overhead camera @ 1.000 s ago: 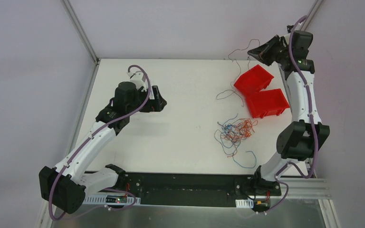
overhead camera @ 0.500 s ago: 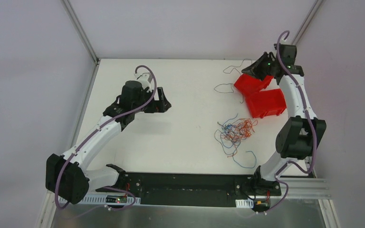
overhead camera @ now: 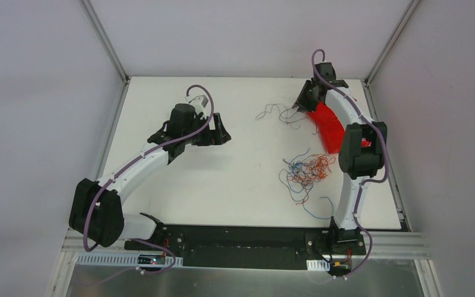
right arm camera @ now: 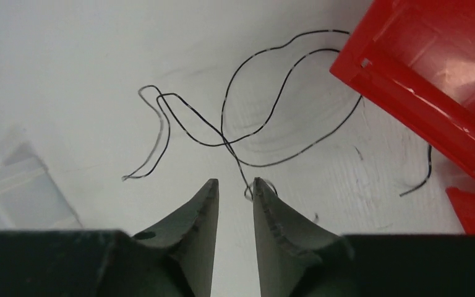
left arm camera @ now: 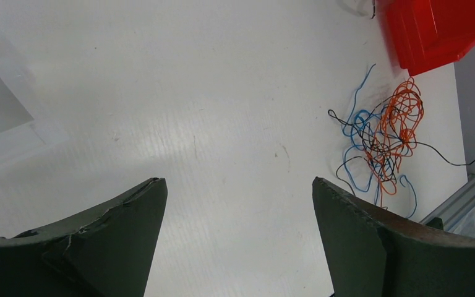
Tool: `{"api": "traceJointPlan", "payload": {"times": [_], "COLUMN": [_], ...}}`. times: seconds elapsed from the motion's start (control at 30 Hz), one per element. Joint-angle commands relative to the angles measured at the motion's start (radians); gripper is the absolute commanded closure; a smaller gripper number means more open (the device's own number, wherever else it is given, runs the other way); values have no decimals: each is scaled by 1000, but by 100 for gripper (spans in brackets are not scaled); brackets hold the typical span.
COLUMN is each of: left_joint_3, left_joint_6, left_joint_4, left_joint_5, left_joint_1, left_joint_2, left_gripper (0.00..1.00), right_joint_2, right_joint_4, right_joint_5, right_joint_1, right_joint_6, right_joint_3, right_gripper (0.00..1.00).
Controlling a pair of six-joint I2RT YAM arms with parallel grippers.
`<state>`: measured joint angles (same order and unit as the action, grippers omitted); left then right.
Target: Untangle the cables
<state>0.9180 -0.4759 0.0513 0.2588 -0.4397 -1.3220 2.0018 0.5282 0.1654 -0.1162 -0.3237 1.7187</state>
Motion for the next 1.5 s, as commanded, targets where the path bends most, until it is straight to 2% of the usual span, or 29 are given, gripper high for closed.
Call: {"api": "traceJointPlan", "payload": {"times": [0.0, 0.1, 0.2, 0.23, 0.37, 0.47, 0.57, 0.77, 0.93, 1.03, 1.13, 1.37, 1.4, 1.47], "left_joint_3": [6, 7, 12, 14, 19, 23, 23, 12, 14, 15, 14, 10, 9, 9], "left_joint_6": [5, 12, 18, 21, 22, 22, 23, 27, 21, 19, 20, 27, 29, 35], "left_joint_4": [-47, -47, -47, -47, -47, -47, -47, -45, -45, -44, -41, -32, -29, -22], "left_joint_5": [4, 6, 10, 10, 14, 19, 20, 16, 21, 25, 23, 20, 18, 11], "left_joint_1": [-7, -7, -7, -7, -8, -7, -7, -7, -7, -7, -7, -7, -7, -7], "left_joint_2": [24, 22, 20, 19, 17, 17, 25, 48, 48, 49, 54, 66, 68, 73], "left_gripper": [10, 10, 10, 10, 10, 10, 10, 10, 10, 10, 10, 10, 10, 10], "right_joint_2": [101, 166, 216, 229, 254, 219, 171, 197, 173, 154, 144, 262, 276, 293], "right_joint_4": [87, 123, 144, 152, 186, 166, 83, 107, 88, 96, 51, 78, 87, 95], "right_joint_5": [-157, -234, -243, -241, -230, -256, -215, -112, -154, -243, -259, -225, -225, -234], "right_joint_1": [-45, -63, -73, -73, -74, -87, -82, -38, -62, -76, -85, -92, -95, -99], "right_joint_6": [80, 106, 110, 103, 27, 0, 2, -75, -220, -280, -307, -297, -293, -290], "right_joint_3": [142, 209, 242, 251, 281, 241, 163, 183, 120, 81, 31, 158, 178, 198], "right_gripper": [61, 26, 4, 1, 1, 1, 1, 1, 0, 0, 0, 1, 7, 26]}}
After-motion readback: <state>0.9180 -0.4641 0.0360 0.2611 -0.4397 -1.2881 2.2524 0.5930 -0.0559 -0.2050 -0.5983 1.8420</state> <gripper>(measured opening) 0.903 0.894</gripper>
